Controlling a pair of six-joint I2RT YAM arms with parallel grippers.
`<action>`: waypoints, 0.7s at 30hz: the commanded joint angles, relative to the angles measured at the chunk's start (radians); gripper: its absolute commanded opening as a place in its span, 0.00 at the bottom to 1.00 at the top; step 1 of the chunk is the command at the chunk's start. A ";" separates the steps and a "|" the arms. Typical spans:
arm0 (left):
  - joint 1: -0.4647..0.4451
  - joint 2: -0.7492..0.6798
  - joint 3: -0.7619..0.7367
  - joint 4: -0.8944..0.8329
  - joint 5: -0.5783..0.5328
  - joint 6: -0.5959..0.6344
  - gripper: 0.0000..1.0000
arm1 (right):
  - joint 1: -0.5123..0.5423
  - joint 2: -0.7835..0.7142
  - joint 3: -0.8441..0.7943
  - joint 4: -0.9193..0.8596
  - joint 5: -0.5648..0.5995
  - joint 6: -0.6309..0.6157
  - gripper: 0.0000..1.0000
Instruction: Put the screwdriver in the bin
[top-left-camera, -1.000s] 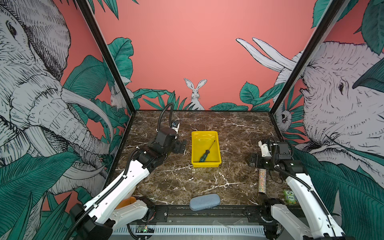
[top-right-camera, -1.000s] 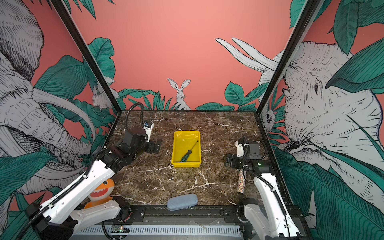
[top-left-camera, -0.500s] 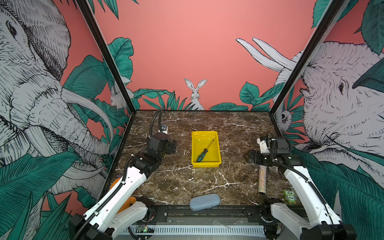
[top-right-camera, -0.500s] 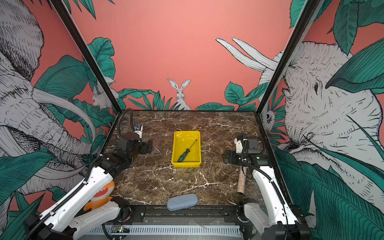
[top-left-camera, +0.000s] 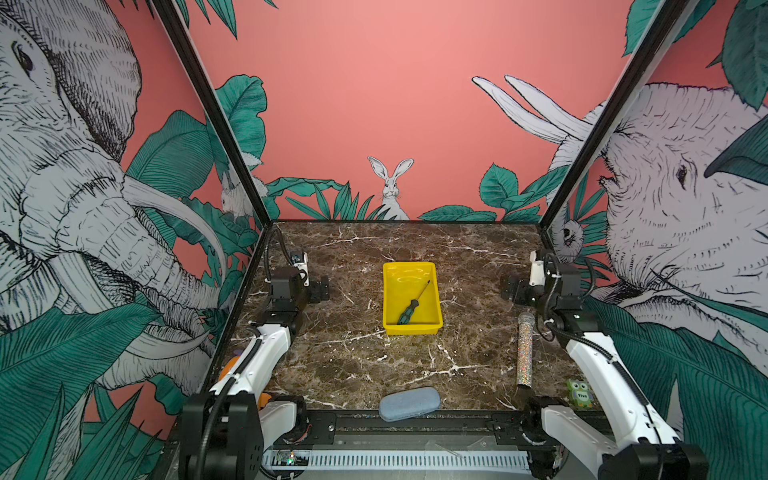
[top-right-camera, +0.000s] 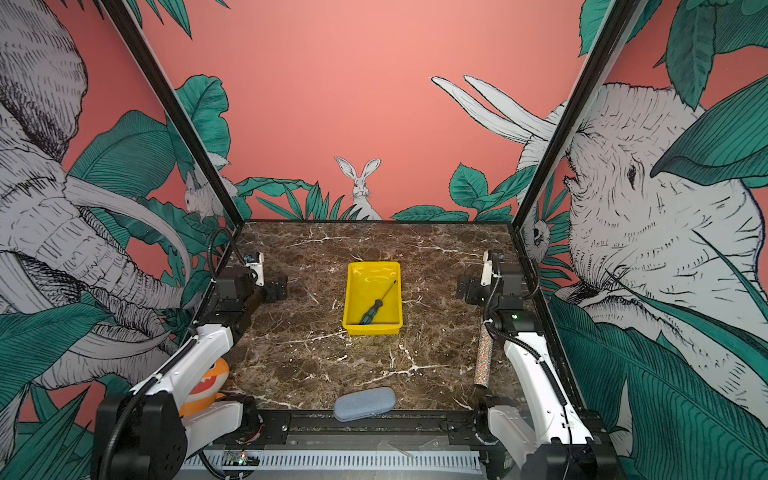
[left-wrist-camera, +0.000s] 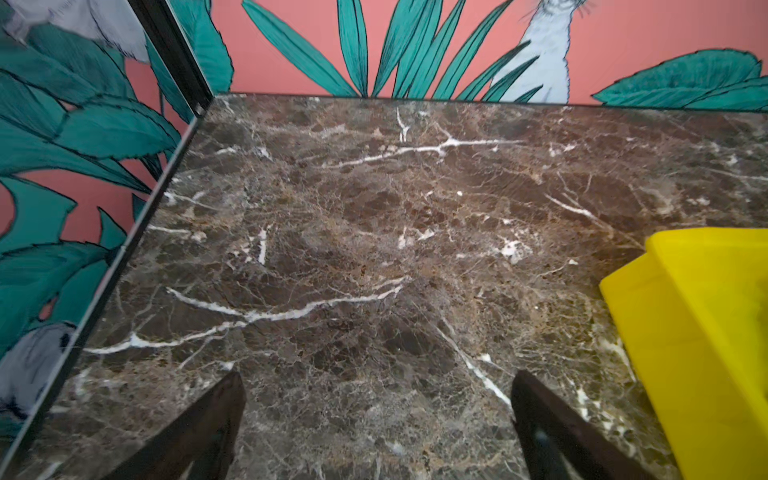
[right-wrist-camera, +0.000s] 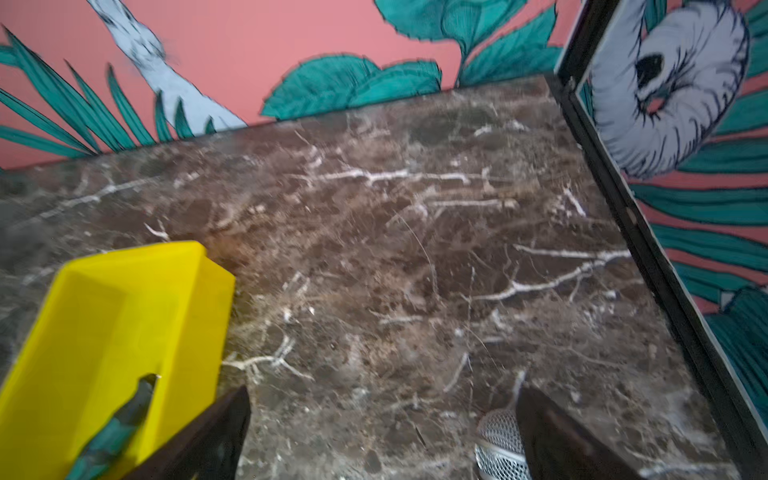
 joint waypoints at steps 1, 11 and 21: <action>0.023 0.062 -0.030 0.214 0.056 0.019 1.00 | -0.004 -0.021 -0.154 0.397 0.162 -0.096 0.99; 0.074 0.188 -0.163 0.499 -0.003 0.081 1.00 | -0.008 0.253 -0.377 0.989 0.180 -0.234 0.99; 0.098 0.319 -0.157 0.643 0.132 0.112 1.00 | -0.011 0.272 -0.328 0.892 0.135 -0.210 0.99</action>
